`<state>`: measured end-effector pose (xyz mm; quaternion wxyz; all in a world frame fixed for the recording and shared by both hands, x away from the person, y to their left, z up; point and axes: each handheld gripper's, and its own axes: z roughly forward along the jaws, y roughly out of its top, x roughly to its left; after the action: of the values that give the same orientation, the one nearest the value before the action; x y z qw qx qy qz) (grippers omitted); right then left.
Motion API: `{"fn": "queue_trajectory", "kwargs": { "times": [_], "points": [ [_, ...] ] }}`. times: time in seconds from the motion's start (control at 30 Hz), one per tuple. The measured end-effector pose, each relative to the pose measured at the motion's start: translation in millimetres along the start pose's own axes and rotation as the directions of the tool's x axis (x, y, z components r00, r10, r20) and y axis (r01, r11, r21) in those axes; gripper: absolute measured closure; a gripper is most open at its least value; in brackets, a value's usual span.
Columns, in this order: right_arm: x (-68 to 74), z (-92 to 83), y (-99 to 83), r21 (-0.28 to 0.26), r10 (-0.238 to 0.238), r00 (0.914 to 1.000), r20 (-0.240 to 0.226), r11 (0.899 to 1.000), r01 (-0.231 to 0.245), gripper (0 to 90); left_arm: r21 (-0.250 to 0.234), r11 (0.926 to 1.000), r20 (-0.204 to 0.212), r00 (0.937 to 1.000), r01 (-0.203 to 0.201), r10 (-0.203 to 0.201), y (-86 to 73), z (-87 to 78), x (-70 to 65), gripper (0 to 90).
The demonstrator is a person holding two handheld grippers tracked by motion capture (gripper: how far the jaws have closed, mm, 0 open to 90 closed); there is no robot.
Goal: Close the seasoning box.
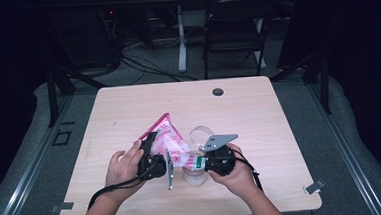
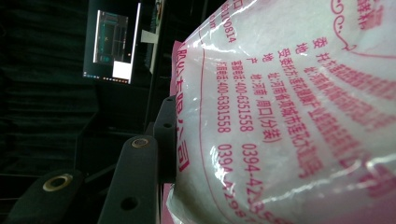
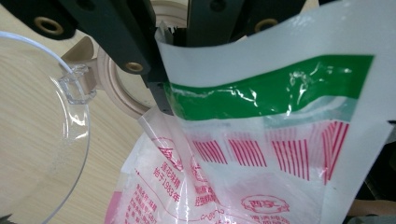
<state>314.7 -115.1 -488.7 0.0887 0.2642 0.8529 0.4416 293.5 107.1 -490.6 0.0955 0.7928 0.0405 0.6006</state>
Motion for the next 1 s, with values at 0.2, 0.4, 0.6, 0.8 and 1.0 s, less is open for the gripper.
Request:
{"fn": "queue_trajectory", "kwargs": {
  "times": [0.2, 0.4, 0.6, 0.8, 1.0],
  "points": [
    [0.2, 0.5, -0.1, 0.005, -0.002, 1.0000, -0.001, 1.000, 0.002, 90.0, -0.010, 0.9999, -0.019, 0.9998, -0.010, 0.010, 0.3, -1.1, 1.3, 61.8],
    [0.3, 1.0, -0.3, 0.007, -0.001, 1.0000, 0.000, 1.000, 0.001, 90.0, -0.009, 0.9998, -0.024, 0.9995, -0.020, 0.020, 1.4, -2.5, 2.2, 61.9],
    [0.0, 1.1, -0.6, 0.007, -0.001, 1.0000, 0.000, 1.000, 0.001, 90.0, -0.012, 0.9996, -0.031, 0.9992, -0.027, 0.027, 1.9, -3.3, 2.6, 61.9],
    [0.3, 1.4, -0.7, 0.004, 0.001, 1.0000, -0.001, 1.000, -0.001, 90.0, -0.015, 0.9995, -0.033, 0.9991, -0.028, 0.028, 2.1, -4.0, 3.4, 61.9],
    [-0.3, 0.8, -0.6, 0.005, -0.002, 1.0000, -0.001, 1.000, 0.002, 90.0, -0.015, 0.9992, -0.040, 0.9986, -0.036, 0.035, 3.2, -5.2, 5.1, 62.0]
  ]
}}
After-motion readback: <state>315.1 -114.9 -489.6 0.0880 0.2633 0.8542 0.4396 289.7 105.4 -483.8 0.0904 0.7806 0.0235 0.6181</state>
